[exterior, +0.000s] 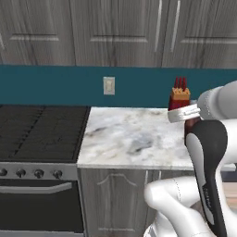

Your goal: Take 2 condiments from the cabinet and move them on the counter near the stove.Make sure the condiments are lined up with each other, next to each other.

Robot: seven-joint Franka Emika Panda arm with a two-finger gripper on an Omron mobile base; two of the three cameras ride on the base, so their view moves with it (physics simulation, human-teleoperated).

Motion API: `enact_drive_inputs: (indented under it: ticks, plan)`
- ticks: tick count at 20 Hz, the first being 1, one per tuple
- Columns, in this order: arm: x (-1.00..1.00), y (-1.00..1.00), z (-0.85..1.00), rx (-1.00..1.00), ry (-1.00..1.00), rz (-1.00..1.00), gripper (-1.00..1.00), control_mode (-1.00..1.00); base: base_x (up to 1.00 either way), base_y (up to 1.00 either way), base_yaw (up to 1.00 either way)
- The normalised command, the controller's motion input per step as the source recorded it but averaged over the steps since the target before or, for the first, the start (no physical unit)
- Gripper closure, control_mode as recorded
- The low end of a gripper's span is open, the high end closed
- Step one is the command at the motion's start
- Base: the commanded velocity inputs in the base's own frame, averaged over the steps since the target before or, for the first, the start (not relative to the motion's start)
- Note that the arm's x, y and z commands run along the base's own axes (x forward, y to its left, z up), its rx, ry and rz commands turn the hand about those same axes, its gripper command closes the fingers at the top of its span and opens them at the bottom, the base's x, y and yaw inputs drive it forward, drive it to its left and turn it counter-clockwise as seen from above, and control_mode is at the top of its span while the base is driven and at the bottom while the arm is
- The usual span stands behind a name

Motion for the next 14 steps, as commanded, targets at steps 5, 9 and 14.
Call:
enact_drive_inputs:
  ticks: [5, 9, 14]
  plan:
    - [0.00, 0.00, 0.00, 0.00, 0.00, 0.00, 1.00, 1.00, 0.16, 0.33, -0.38]
    - [0.00, 0.00, 0.00, 0.00, 0.00, 0.00, 1.00, 1.00, 0.05, 0.41, -0.37]
    - [0.00, 0.00, 0.00, 0.00, 0.00, 0.00, 1.00, 1.00, 0.25, 0.59, -0.27]
